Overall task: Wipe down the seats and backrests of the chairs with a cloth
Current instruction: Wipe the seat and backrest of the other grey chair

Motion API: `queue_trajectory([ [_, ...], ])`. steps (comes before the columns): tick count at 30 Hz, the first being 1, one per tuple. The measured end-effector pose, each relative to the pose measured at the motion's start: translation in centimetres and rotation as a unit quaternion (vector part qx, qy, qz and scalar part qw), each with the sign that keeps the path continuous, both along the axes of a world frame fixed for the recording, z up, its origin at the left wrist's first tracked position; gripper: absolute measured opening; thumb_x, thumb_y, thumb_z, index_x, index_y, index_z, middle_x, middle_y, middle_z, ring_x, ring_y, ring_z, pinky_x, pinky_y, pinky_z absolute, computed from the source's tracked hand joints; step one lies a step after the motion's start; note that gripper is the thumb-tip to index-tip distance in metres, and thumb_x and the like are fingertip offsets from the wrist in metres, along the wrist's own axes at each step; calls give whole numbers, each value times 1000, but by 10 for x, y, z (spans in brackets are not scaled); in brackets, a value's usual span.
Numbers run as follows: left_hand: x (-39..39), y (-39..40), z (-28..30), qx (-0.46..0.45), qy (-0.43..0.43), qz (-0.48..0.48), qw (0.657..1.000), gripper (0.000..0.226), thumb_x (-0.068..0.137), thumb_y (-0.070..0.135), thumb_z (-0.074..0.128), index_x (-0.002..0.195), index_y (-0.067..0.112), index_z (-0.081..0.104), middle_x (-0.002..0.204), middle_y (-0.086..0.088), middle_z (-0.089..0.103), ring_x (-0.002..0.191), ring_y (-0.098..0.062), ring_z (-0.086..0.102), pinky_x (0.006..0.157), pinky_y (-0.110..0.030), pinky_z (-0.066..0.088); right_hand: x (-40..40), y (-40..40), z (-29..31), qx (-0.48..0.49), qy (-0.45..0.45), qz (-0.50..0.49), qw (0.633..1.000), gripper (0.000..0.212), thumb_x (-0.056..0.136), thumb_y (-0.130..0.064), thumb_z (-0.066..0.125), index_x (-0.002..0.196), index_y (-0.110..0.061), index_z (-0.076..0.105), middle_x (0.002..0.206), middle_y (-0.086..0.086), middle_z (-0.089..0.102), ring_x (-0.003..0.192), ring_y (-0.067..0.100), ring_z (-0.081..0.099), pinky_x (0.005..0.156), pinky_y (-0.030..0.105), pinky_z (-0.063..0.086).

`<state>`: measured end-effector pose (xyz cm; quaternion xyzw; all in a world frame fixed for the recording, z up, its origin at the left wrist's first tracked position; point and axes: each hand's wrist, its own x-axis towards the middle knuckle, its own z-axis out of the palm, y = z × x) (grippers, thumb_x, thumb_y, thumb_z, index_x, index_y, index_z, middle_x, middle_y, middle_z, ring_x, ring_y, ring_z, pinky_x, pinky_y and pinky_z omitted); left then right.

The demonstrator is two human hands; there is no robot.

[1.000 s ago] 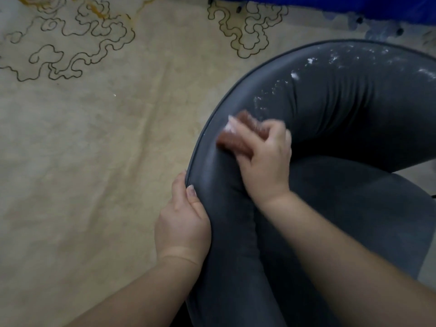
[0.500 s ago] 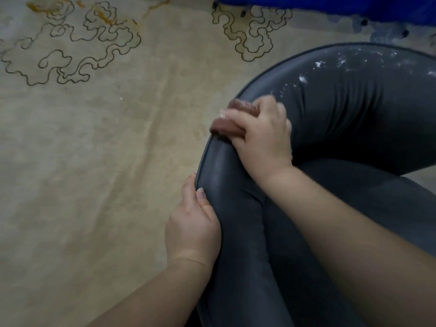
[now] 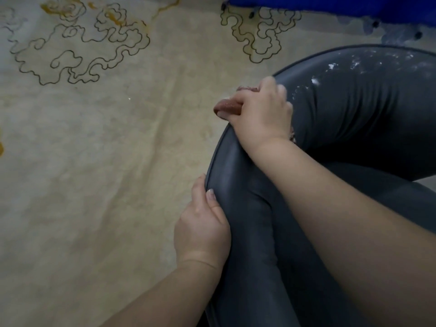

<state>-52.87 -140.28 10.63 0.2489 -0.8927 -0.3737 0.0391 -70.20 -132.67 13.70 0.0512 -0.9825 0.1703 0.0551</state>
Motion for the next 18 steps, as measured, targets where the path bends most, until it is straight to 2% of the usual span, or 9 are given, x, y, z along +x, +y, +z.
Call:
queue_trajectory([
  [4,0,-1,0,-1,-6,0,1000,43,98,31,33,138,24,46,96,-18,69,84,-42,61,68,-39,43,50,10,-12,-77,30,27,996,26,80,-52,69,103,-40,69,108,4,45,102,29,43,84,40,39],
  [7,-1,-2,1,1,-9,-5,1000,43,97,31,32,138,22,46,95,-19,69,83,-43,61,67,-41,43,80,22,-18,-104,36,87,990,32,77,-43,73,109,-41,70,102,6,48,94,31,46,78,40,41],
  [10,0,-2,-1,5,-13,-2,1000,43,98,32,32,139,24,44,96,-16,69,85,-41,60,70,-39,43,35,39,-21,-112,63,-2,992,35,78,-48,71,112,-48,66,105,0,43,102,30,46,88,42,43],
  [13,1,-1,-3,1,1,-8,1000,48,96,35,28,140,24,43,94,-14,69,85,-39,61,69,-36,41,1,52,-27,-197,67,-115,971,39,81,-53,67,120,-50,61,107,-6,35,109,23,43,102,36,39],
  [15,1,-2,-4,2,6,-9,1000,48,96,35,28,139,23,44,95,-15,69,85,-40,61,67,-34,37,20,47,-37,-220,77,-113,966,44,82,-48,68,125,-47,59,107,-3,36,106,25,48,101,37,42],
  [18,0,-2,-4,2,11,-11,1000,48,96,33,30,139,21,45,95,-19,69,85,-43,60,65,-35,35,75,37,-48,-248,78,-70,963,48,81,-43,70,127,-45,58,103,-1,42,93,25,54,90,40,49],
])
